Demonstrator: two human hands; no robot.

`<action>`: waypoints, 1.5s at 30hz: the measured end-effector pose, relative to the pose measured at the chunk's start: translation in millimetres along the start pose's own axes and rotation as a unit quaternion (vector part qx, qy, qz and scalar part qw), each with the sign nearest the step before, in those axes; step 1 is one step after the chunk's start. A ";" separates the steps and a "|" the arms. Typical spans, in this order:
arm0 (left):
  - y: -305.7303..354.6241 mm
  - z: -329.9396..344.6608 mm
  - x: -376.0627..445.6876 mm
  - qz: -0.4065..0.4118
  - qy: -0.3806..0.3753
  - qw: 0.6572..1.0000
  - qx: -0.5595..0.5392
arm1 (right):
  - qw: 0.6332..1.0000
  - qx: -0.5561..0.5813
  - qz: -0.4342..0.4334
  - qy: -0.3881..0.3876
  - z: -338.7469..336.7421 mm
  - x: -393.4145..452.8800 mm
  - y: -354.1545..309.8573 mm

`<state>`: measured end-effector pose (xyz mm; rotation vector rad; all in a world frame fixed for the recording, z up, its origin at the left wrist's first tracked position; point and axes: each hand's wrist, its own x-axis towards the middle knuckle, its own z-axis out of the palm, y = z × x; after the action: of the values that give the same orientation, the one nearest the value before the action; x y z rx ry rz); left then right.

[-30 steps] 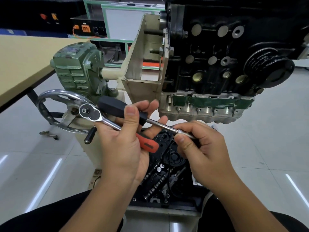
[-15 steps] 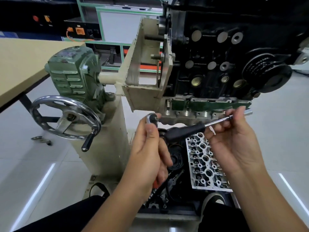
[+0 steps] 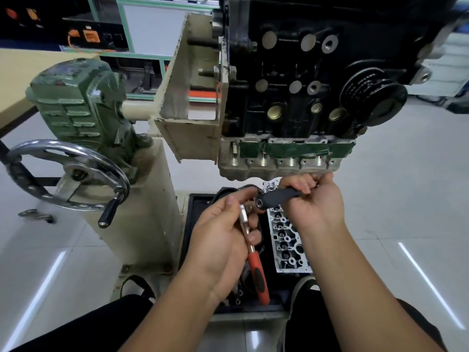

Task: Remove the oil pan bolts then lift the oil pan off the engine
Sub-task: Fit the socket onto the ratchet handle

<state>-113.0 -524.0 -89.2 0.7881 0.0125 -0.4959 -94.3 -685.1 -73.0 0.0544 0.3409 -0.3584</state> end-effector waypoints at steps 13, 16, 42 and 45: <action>4.8 -1.8 -5.9 0.031 -0.113 0.988 -0.099 | 0.999 0.027 -0.038 0.002 12.9 1.1 4.4; 5.7 -1.0 -5.7 0.044 -0.120 0.987 -0.098 | 0.999 0.022 -0.028 -0.002 12.9 -0.3 12.1; 4.4 -5.7 -5.9 0.089 -0.119 0.985 -0.084 | 0.995 -0.051 -0.078 0.045 19.9 -5.1 41.0; 1.4 -5.4 -5.4 0.096 -0.115 0.986 -0.075 | 0.994 -0.053 -0.083 0.049 19.3 -5.2 41.0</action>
<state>-116.3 -517.2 -91.0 0.5740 -0.2356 -0.3945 -78.3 -647.2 -53.4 -0.0617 0.4627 -0.5034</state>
